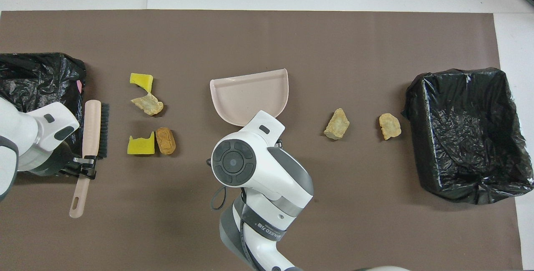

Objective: Sweep and dump trash in bin

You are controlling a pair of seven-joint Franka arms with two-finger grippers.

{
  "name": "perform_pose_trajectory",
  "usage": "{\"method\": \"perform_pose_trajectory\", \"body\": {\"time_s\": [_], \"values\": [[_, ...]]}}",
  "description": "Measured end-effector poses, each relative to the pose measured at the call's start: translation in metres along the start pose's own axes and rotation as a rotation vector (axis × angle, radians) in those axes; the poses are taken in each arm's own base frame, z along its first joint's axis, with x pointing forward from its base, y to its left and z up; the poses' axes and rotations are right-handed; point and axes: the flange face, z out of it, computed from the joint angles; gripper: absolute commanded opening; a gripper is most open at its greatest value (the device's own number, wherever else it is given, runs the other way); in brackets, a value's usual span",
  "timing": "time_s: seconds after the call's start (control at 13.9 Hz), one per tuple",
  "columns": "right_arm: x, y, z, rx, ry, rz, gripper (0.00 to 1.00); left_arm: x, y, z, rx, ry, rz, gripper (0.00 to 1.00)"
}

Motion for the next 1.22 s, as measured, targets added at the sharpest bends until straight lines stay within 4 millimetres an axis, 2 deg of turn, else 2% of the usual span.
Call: {"method": "perform_pose_trajectory", "body": {"time_s": [0.22,0.43,0.65,0.93,1.08,1.22], "values": [[-0.003,0.023,-0.023,-0.031,-0.043,-0.259,0.0,0.0,0.0,0.0,0.0,-0.001,0.0,0.0],[0.004,0.064,-0.028,0.019,-0.12,-0.488,0.0,-0.002,-0.001,0.005,0.0,-0.011,-0.002,0.0],[0.011,0.095,-0.019,0.071,-0.173,-0.733,0.0,-0.003,-0.002,0.007,-0.001,-0.015,-0.005,0.0],[0.016,0.115,-0.007,0.114,-0.158,-1.034,0.0,-0.004,-0.004,0.007,-0.001,-0.015,-0.008,0.0],[0.024,0.129,0.005,0.119,-0.102,-1.144,0.0,-0.004,-0.004,0.008,-0.001,-0.016,-0.009,0.0],[0.033,0.133,0.022,0.115,-0.041,-1.25,0.0,-0.004,-0.007,0.016,-0.002,-0.028,-0.037,0.0]]}}
